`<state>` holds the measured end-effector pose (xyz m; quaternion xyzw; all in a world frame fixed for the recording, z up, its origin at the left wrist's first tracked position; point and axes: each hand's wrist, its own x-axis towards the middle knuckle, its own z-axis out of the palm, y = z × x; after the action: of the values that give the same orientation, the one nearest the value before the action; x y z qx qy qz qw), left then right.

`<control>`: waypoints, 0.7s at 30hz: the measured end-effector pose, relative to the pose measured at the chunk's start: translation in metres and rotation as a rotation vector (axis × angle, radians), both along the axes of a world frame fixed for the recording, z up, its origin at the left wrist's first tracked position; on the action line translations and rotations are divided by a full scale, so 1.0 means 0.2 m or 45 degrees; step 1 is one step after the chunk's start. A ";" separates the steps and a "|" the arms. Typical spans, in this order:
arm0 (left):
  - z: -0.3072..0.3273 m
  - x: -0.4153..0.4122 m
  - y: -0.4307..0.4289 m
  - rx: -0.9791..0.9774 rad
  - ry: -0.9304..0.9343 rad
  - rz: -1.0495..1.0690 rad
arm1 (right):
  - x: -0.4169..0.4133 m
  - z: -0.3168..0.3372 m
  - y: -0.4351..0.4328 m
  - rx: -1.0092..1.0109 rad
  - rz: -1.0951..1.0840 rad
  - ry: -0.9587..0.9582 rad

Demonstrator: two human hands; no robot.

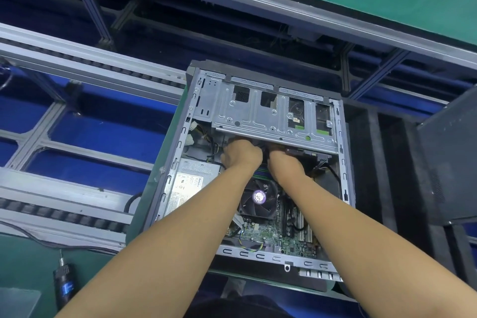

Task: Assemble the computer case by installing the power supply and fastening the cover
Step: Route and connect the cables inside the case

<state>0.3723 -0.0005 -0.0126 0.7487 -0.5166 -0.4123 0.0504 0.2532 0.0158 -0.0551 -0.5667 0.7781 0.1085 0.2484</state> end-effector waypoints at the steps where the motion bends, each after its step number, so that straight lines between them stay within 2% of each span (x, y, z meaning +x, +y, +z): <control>1: 0.00 0.00 0.01 -0.029 -0.018 -0.068 | 0.02 0.02 0.00 0.017 0.044 0.006; 5: 0.06 0.03 0.07 -0.209 -0.136 -0.367 | 0.07 0.07 0.02 -0.040 0.170 -0.101; 7: 0.11 0.06 0.07 -0.301 -0.173 -0.469 | 0.11 0.11 0.05 -0.020 0.251 -0.045; 10: 0.18 0.15 0.06 -0.329 -0.523 -0.627 | 0.20 0.16 0.07 -0.141 0.308 0.093; 13: 0.22 0.24 0.05 -0.183 -0.785 -0.702 | 0.29 0.20 0.09 -0.171 0.383 0.123; 17: 0.22 0.28 0.05 0.051 -0.772 -0.568 | 0.40 0.25 0.08 -0.246 0.405 -0.188; 21: 0.21 0.28 0.05 0.177 -0.701 -0.605 | 0.43 0.21 0.04 -0.245 0.481 -0.550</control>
<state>0.4281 0.0099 0.0302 0.6923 -0.6410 -0.2296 -0.2388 0.3401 0.0235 -0.0122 -0.7324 0.5946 -0.0447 0.3288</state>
